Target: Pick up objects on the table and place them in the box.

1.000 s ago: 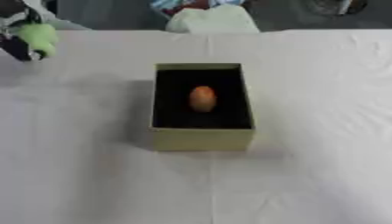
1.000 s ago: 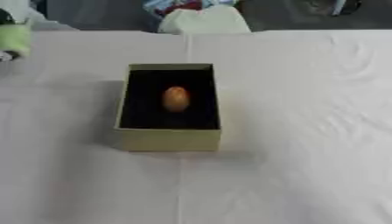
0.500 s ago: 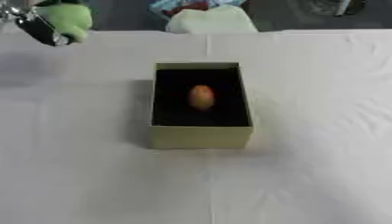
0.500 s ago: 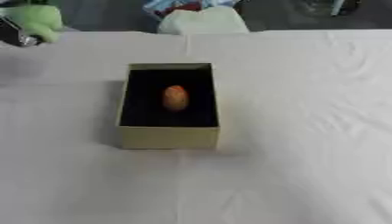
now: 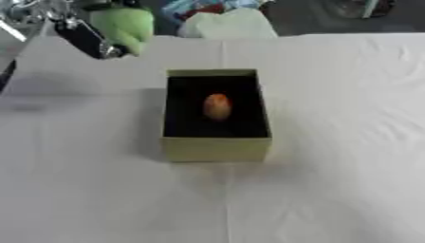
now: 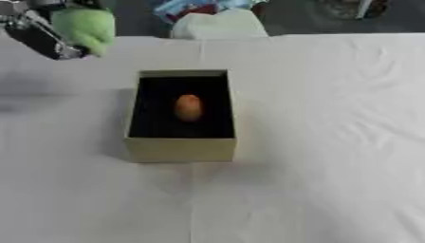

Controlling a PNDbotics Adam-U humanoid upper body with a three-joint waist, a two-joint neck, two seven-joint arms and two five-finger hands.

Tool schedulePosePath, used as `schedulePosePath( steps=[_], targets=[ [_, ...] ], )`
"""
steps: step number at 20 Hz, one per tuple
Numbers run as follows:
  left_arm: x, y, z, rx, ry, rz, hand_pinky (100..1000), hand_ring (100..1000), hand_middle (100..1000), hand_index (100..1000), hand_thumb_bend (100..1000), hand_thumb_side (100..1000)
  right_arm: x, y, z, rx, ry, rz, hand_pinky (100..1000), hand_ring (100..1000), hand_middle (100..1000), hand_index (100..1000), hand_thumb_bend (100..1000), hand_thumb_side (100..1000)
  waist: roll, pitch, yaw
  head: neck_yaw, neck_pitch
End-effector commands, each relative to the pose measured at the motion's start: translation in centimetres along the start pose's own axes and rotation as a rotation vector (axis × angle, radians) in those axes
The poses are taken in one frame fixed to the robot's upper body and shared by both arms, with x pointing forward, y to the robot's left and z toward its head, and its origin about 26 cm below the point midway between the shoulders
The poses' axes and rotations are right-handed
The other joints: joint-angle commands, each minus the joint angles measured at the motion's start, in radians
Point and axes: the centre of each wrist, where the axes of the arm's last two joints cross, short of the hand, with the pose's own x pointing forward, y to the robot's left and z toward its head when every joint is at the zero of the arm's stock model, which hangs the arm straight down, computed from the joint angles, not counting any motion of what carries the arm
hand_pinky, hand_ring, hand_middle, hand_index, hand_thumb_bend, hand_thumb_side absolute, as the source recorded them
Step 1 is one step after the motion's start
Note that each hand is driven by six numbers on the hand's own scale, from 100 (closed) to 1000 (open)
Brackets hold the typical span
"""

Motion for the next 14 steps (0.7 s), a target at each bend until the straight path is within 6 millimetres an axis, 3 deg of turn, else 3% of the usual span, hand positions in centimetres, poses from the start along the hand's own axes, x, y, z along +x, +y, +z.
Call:
schedulePosePath(
  steps=[1, 8, 14],
  targets=[
    [2.0, 1.6, -0.5, 0.037, -0.061, -0.014, 557, 623, 556, 708, 207, 190, 0.6, -0.3, -1.1, 0.005, -0.044, -0.002, 774, 735, 715, 785, 100, 1000, -0.001, -0.021, -0.002, 0.004, 0.006],
    [4.8, 0.0, -3.6, -0.01, -0.134, 0.015, 564, 629, 563, 712, 209, 196, 0.7, -0.2, -1.1, 0.008, -0.041, -0.006, 773, 735, 714, 785, 100, 1000, 0.0, -0.02, -0.007, 0.009, 0.01],
    [5.6, -2.3, -5.8, -0.064, -0.138, 0.022, 563, 630, 565, 714, 211, 196, 0.7, -0.1, -1.1, 0.007, -0.038, -0.008, 774, 735, 714, 785, 100, 1000, 0.002, -0.018, -0.01, 0.011, 0.012]
  ],
)
